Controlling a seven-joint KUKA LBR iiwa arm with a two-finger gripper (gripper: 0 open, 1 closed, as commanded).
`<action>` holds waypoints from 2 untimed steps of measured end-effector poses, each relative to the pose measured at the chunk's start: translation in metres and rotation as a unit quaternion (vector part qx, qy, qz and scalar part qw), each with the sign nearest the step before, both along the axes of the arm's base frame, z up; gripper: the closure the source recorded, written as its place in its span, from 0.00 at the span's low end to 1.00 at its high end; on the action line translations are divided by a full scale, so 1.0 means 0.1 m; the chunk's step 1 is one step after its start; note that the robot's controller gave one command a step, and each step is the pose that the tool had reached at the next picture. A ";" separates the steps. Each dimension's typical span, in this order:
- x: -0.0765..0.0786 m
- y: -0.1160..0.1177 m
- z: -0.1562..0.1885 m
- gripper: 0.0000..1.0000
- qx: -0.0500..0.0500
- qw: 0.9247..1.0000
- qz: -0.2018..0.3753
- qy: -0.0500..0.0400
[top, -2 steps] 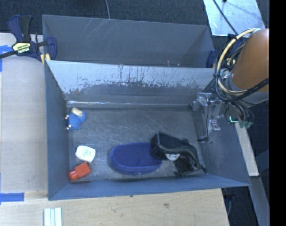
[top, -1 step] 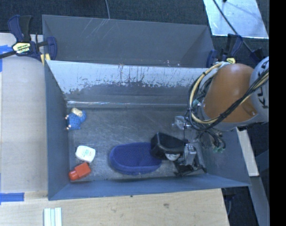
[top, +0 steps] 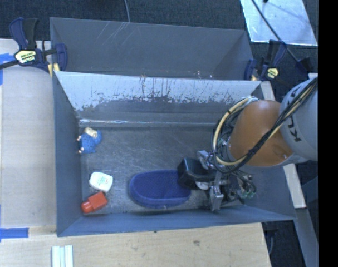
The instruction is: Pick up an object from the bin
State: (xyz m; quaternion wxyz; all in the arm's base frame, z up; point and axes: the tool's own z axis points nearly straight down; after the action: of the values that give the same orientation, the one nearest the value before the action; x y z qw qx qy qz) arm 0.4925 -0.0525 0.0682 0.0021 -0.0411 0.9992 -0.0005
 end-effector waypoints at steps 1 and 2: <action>0.03 0.01 0.03 1.00 0.000 1.000 0.002 -0.004; 0.68 0.45 0.02 1.00 -0.001 0.979 0.202 0.001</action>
Offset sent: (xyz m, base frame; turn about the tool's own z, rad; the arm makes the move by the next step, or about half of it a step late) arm 0.0000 0.0000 0.0000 0.0000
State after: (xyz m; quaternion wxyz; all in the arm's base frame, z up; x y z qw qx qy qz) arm 0.5605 -0.0072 0.0699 0.0011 -0.2422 0.9702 -0.0006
